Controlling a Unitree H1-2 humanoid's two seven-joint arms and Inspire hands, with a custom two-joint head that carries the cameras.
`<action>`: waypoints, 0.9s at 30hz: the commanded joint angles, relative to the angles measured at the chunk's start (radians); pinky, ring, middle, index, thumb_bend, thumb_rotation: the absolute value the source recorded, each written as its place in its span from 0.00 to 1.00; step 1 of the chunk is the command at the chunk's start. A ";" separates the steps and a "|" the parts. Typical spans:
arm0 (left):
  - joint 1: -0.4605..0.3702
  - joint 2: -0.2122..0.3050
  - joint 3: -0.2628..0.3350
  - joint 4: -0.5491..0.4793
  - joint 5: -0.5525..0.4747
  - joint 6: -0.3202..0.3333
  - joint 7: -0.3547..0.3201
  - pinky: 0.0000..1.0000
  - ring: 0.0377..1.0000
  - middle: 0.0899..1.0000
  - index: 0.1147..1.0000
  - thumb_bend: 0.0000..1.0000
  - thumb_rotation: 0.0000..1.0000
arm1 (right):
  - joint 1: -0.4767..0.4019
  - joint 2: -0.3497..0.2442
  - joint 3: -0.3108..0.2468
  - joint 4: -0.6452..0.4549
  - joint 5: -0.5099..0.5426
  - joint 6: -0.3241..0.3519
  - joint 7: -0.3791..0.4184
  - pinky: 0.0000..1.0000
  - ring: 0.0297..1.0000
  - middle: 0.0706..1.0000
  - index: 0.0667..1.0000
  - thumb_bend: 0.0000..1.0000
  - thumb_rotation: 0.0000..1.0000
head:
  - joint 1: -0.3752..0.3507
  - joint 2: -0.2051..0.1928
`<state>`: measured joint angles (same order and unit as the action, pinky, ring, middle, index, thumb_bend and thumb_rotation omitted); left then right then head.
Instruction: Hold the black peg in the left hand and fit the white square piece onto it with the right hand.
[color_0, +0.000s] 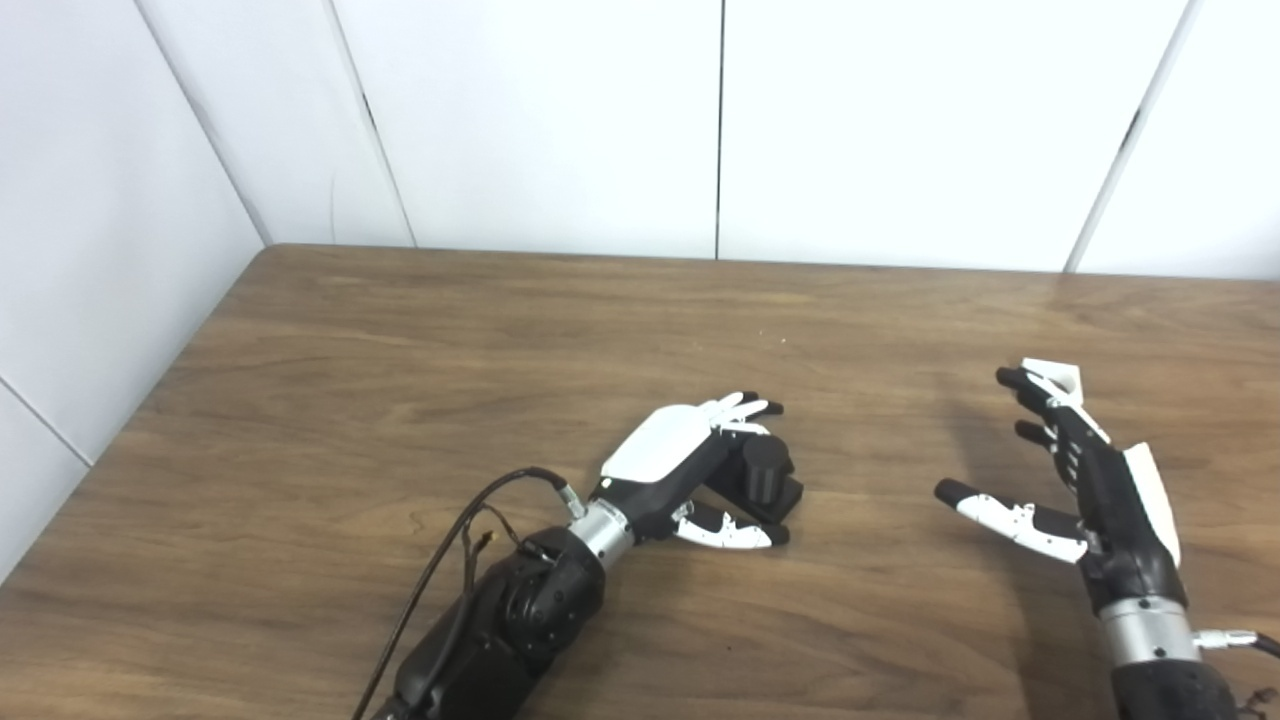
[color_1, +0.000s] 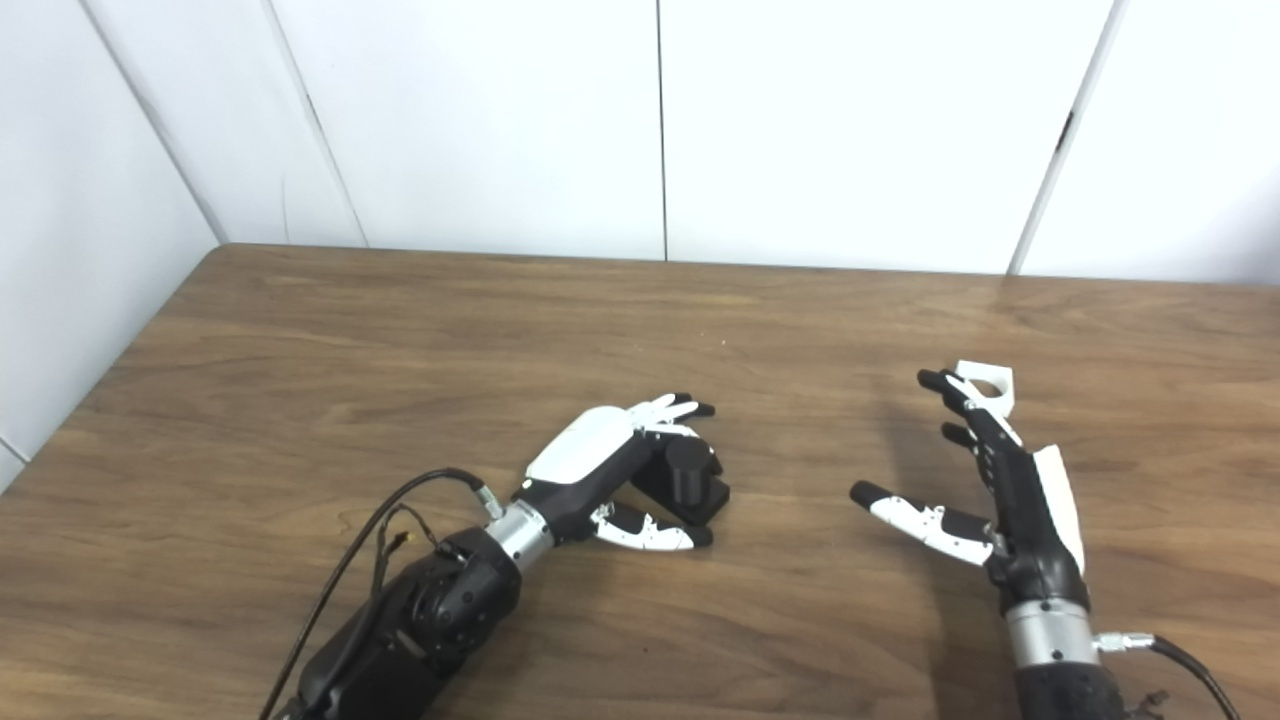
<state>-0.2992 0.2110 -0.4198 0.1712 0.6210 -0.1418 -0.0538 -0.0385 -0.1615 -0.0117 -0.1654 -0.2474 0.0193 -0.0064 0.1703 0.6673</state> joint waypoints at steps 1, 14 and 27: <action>-0.020 0.019 0.007 -0.001 0.019 0.012 -0.018 0.96 0.98 0.93 0.59 0.63 0.18 | -0.027 0.001 -0.003 -0.024 0.003 -0.042 -0.014 0.84 0.90 0.90 0.81 0.74 0.20 | 0.000 0.001; -0.014 0.014 0.011 0.007 0.013 0.012 -0.014 0.97 0.98 0.93 0.57 0.58 0.20 | -0.020 0.002 -0.003 -0.033 0.016 -0.032 -0.006 0.84 0.90 0.91 0.81 0.73 0.21 | 0.001 0.009; 0.004 0.045 0.034 -0.007 0.001 0.008 -0.032 0.97 0.99 0.93 0.57 0.60 0.26 | -0.028 0.000 0.010 -0.060 -0.034 -0.017 -0.011 0.82 0.88 0.90 0.81 0.76 0.26 | -0.246 0.017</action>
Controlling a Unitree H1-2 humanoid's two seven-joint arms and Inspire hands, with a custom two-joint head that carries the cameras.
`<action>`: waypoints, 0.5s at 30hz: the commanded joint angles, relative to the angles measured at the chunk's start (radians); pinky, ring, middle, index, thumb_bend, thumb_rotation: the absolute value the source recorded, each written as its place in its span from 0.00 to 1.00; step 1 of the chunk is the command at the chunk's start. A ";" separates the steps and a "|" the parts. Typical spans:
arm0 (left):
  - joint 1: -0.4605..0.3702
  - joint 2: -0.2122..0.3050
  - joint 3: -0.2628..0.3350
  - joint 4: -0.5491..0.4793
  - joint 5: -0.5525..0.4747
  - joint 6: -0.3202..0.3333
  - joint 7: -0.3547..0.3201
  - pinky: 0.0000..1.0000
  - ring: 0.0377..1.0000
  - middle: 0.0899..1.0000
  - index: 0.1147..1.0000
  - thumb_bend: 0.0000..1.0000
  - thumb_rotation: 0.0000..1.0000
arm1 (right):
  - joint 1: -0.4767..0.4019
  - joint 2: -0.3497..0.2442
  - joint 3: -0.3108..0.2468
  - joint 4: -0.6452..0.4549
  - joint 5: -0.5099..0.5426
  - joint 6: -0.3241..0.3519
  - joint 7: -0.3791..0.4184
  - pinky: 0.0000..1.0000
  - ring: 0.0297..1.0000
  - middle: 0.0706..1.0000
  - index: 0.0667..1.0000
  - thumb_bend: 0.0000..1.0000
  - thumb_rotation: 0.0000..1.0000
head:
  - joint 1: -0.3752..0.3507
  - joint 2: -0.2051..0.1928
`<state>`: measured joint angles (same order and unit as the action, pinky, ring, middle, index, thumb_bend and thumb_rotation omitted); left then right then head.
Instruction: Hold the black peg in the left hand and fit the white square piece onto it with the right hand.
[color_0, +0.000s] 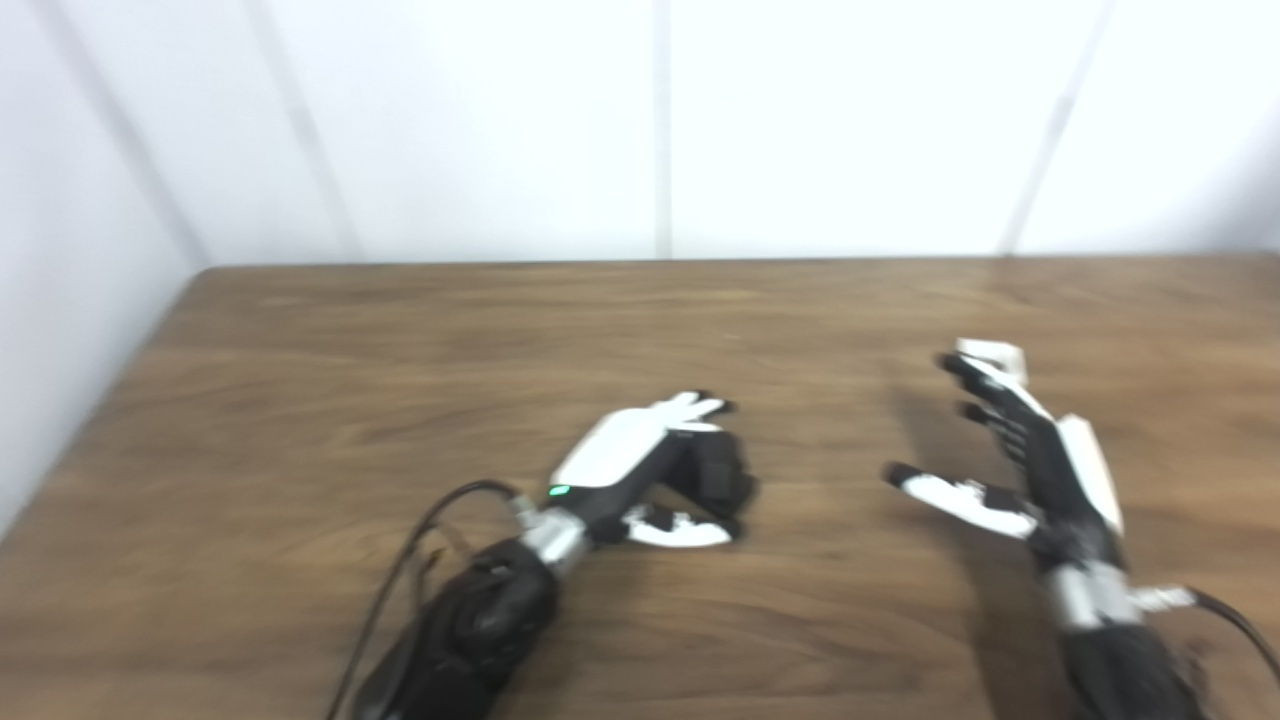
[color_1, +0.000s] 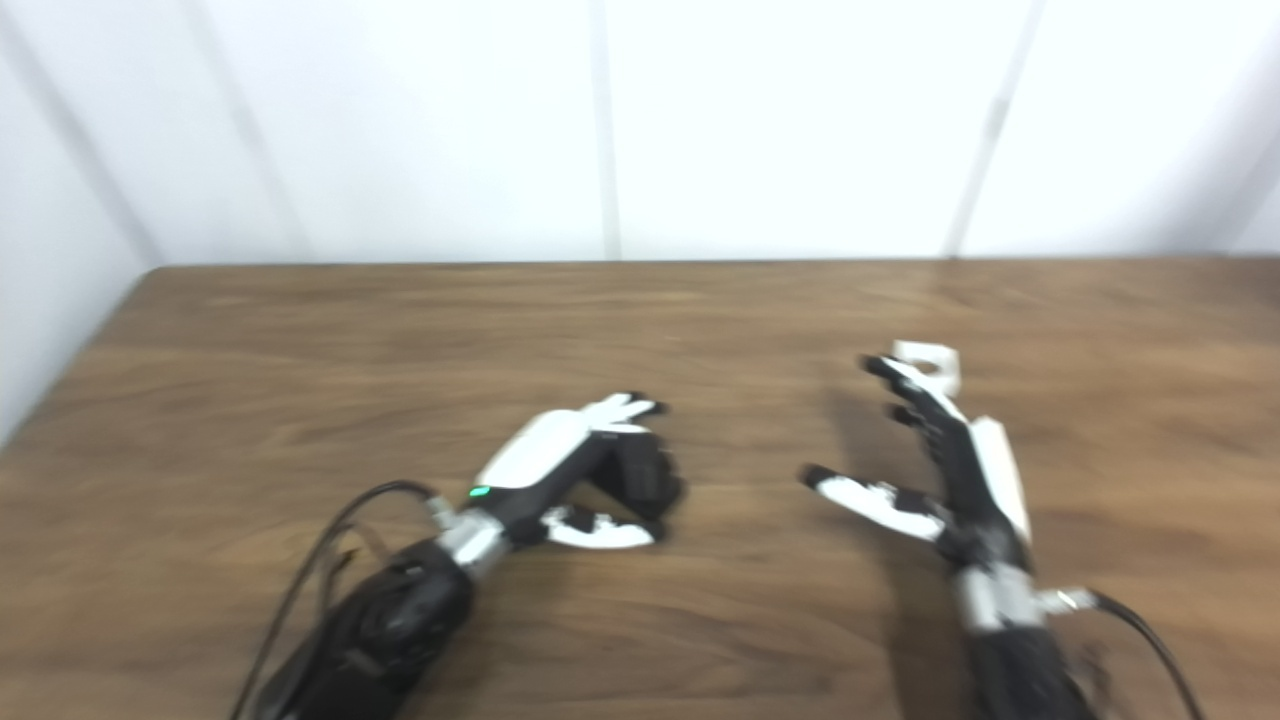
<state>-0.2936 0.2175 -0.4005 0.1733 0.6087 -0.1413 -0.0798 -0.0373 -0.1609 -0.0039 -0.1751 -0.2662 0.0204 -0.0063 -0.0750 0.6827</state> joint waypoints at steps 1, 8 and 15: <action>0.001 0.042 0.020 -0.009 0.008 0.003 -0.008 0.97 0.99 0.93 0.57 0.60 0.26 | -0.033 -0.005 0.002 -0.057 -0.022 -0.009 -0.008 0.82 0.88 0.90 0.81 0.77 0.26 | -0.036 -0.003; 0.016 0.061 0.038 -0.007 -0.005 -0.024 -0.010 0.95 0.97 0.92 0.57 0.61 0.17 | -0.077 -0.084 -0.031 -0.107 -0.038 0.040 0.027 0.81 0.89 0.91 0.81 0.77 0.29 | -0.122 -0.022; 0.029 0.068 0.052 -0.011 -0.007 -0.022 -0.021 0.96 0.97 0.92 0.57 0.62 0.14 | -0.150 -0.208 -0.064 -0.110 -0.067 0.061 0.062 0.80 0.88 0.91 0.81 0.74 0.24 | -0.194 -0.052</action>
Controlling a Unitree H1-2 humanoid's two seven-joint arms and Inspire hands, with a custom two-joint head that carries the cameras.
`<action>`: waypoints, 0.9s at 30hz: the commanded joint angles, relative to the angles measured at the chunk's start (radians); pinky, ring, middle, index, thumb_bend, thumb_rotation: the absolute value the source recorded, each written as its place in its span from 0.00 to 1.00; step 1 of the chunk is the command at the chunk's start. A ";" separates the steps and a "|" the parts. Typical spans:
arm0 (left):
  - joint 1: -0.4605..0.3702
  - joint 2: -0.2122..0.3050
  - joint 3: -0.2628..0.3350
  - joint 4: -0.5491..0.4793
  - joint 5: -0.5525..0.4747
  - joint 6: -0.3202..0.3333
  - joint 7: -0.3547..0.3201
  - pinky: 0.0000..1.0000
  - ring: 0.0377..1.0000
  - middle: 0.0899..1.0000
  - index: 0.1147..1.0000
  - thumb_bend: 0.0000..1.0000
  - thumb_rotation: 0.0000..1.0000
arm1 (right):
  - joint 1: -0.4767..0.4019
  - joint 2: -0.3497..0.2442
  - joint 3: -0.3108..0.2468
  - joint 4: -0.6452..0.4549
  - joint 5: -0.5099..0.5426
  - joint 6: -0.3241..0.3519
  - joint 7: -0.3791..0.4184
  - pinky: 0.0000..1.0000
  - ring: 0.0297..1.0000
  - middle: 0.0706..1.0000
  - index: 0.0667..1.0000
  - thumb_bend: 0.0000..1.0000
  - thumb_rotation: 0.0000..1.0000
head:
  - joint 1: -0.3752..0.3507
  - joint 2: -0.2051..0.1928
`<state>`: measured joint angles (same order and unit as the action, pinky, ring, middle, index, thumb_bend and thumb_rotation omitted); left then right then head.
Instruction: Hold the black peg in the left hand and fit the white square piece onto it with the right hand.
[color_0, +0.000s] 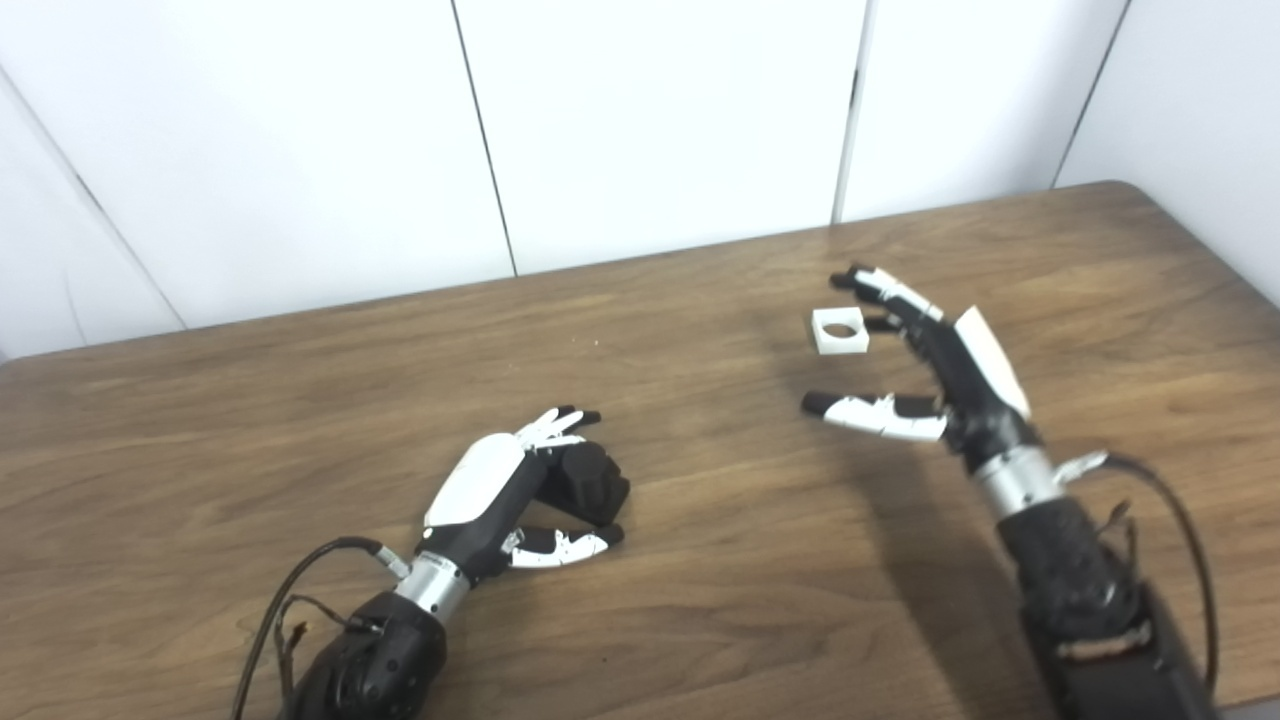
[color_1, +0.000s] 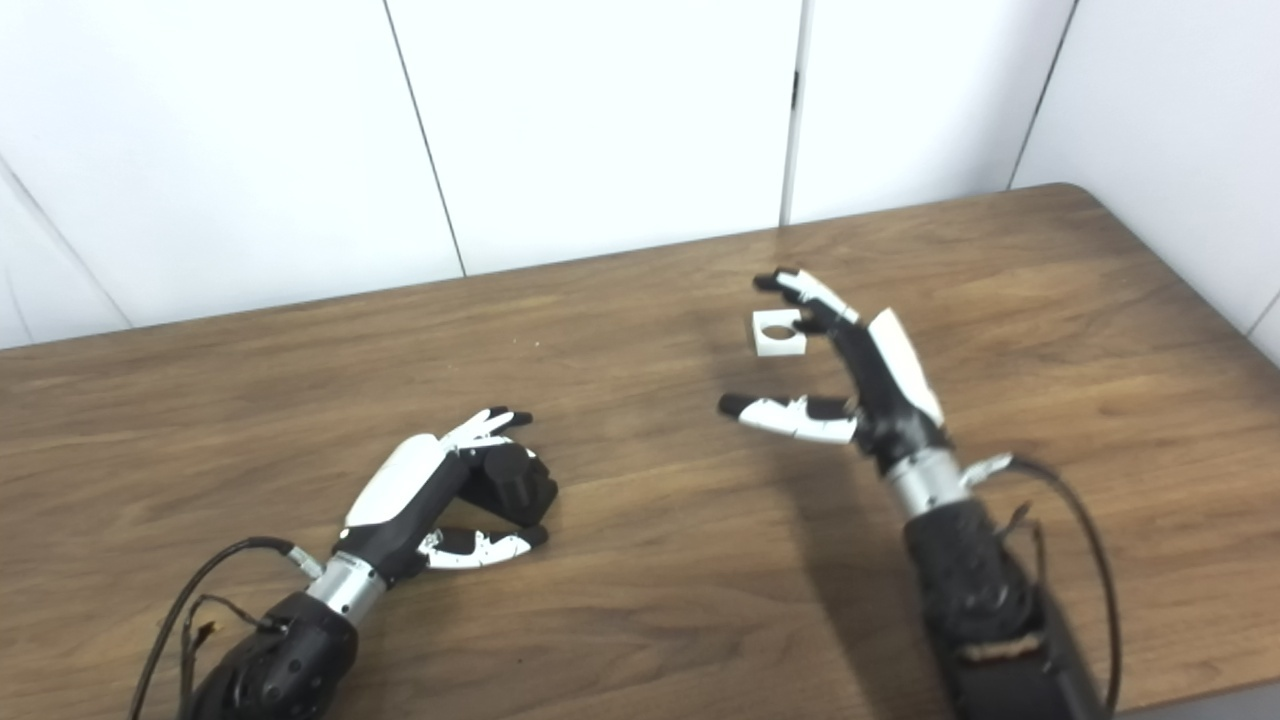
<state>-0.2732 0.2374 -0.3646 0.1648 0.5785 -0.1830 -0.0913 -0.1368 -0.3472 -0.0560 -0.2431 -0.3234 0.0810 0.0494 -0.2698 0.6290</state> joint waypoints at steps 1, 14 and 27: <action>0.010 0.049 0.017 -0.002 0.022 0.017 -0.009 0.95 0.97 0.92 0.57 0.62 0.13 | -0.064 -0.043 -0.013 -0.041 -0.024 0.010 0.013 0.81 0.89 0.91 0.81 0.74 0.25 | 0.001 0.001; 0.026 0.067 0.020 -0.004 0.009 0.002 -0.011 0.92 0.96 0.91 0.57 0.63 0.08 | -0.265 -0.216 0.037 0.065 -0.140 0.091 0.141 0.73 0.87 0.90 0.78 0.79 0.21 | -0.044 -0.023; 0.040 0.062 0.019 -0.007 0.015 0.015 -0.017 0.94 0.97 0.92 0.57 0.63 0.08 | -0.353 -0.227 0.126 0.234 -0.222 0.121 0.181 0.67 0.86 0.91 0.80 0.76 0.23 | -0.040 -0.027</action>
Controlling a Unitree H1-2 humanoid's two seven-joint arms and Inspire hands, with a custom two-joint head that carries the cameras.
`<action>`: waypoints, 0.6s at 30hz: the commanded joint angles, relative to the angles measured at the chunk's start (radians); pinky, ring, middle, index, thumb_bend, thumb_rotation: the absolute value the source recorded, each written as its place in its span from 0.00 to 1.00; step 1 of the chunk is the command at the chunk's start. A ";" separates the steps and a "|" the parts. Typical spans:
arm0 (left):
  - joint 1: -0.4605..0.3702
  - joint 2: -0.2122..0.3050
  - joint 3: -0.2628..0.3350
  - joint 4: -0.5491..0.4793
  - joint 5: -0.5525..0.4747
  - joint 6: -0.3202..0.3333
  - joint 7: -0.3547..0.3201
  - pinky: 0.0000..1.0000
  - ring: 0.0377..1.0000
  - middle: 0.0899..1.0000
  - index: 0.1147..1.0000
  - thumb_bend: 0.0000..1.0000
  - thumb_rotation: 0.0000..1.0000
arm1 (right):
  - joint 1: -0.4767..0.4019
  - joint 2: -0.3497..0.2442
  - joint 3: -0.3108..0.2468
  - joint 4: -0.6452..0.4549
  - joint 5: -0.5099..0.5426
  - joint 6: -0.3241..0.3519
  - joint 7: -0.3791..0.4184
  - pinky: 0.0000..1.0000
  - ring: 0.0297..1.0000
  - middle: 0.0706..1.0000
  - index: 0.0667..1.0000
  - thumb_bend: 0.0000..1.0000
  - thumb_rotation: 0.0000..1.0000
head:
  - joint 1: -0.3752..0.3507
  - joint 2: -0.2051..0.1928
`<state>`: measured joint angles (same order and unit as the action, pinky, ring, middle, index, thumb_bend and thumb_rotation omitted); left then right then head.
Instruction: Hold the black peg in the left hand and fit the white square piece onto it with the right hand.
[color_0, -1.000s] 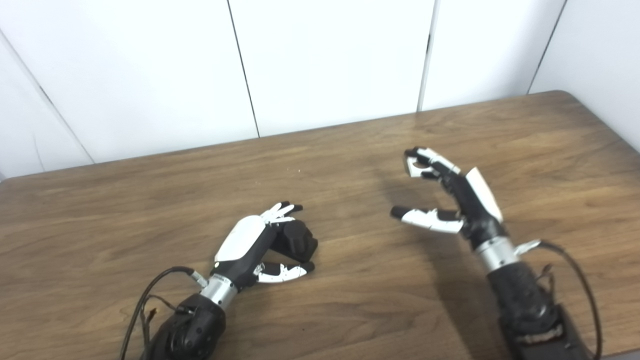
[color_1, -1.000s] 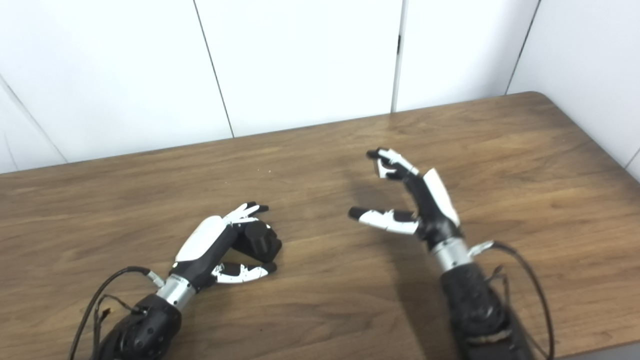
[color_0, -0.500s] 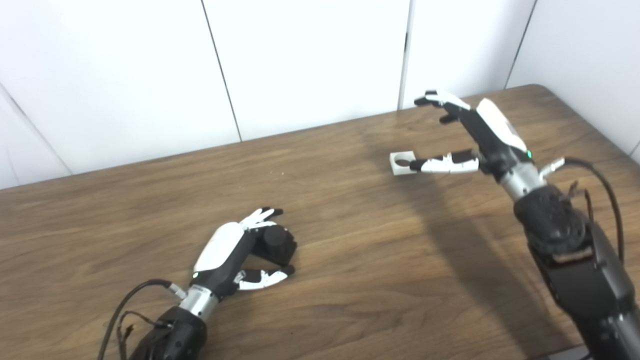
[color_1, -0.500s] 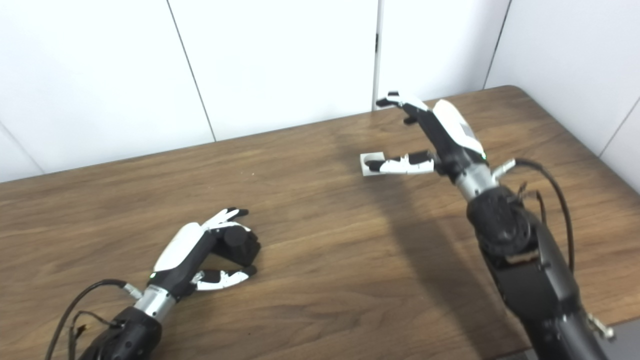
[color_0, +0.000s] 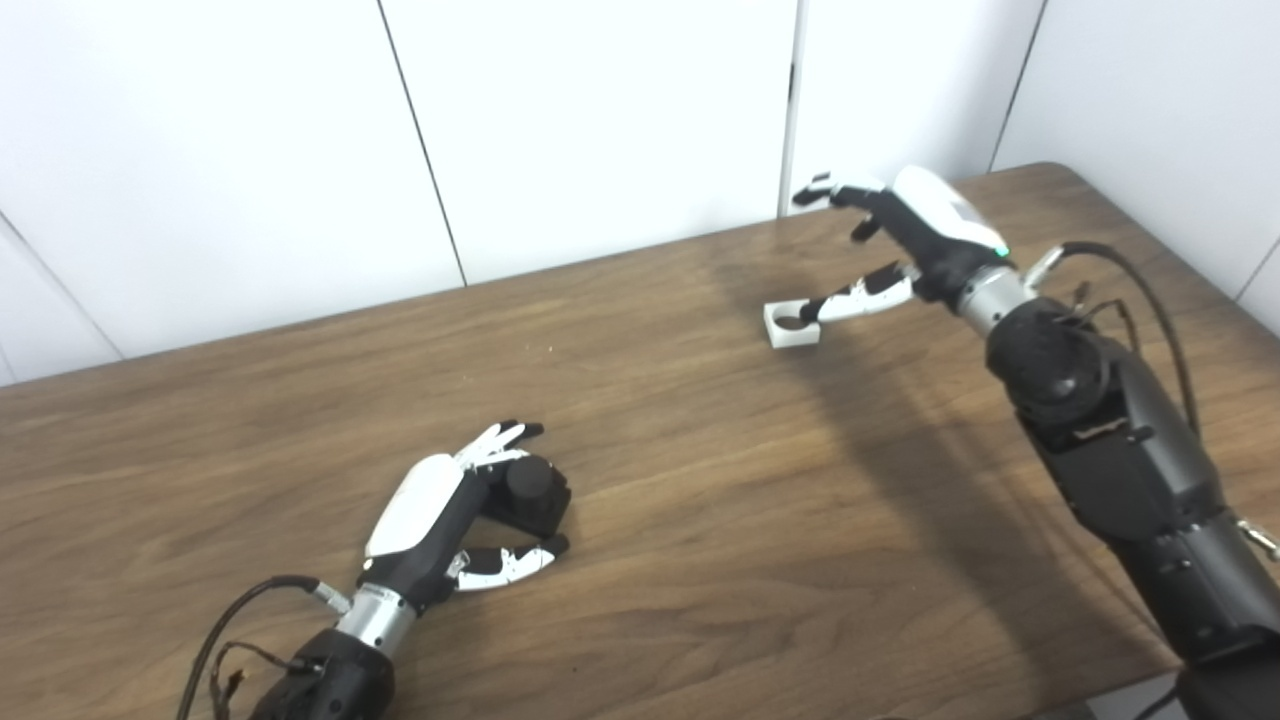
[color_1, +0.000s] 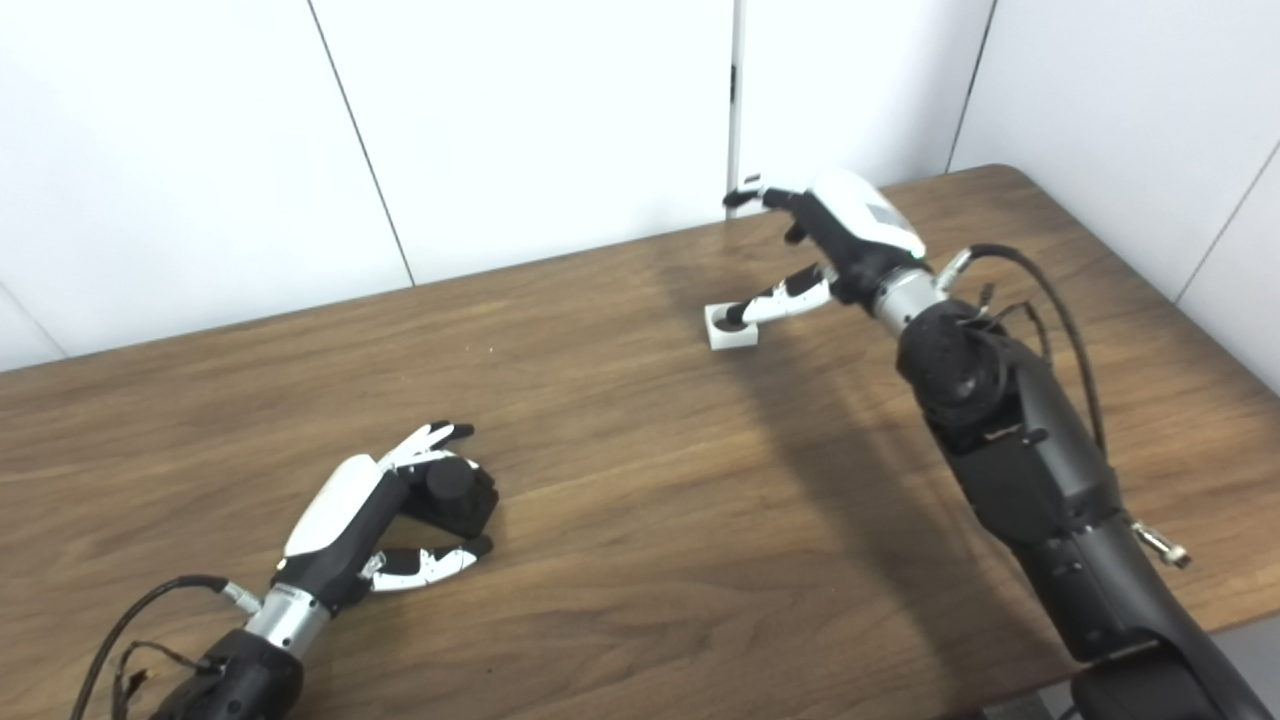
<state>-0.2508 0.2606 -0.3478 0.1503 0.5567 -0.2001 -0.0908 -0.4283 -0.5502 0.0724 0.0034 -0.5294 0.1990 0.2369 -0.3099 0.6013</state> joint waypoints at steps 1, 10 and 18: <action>0.017 0.039 0.003 0.011 0.036 0.027 -0.015 0.94 0.97 0.92 0.57 0.63 0.09 | -0.073 -0.024 0.010 0.012 -0.027 0.001 -0.004 0.67 0.87 0.91 0.80 0.76 0.23 | 0.002 0.002; 0.020 0.045 0.005 0.011 0.030 0.020 -0.015 0.93 0.97 0.92 0.57 0.63 0.09 | -0.167 -0.044 0.102 0.158 -0.082 0.004 0.061 0.77 0.93 0.96 0.84 0.85 0.34 | -0.002 0.002; 0.028 0.044 0.009 -0.002 0.026 0.031 -0.022 0.93 0.96 0.91 0.57 0.65 0.06 | -0.238 -0.057 0.161 0.277 -0.100 0.002 0.117 0.91 1.00 1.00 0.86 0.91 0.36 | 0.002 0.005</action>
<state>-0.2425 0.2614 -0.3425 0.1440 0.5545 -0.2025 -0.0881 -0.6050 -0.5848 0.2317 0.2864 -0.6199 0.2146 0.3576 -0.3114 0.6044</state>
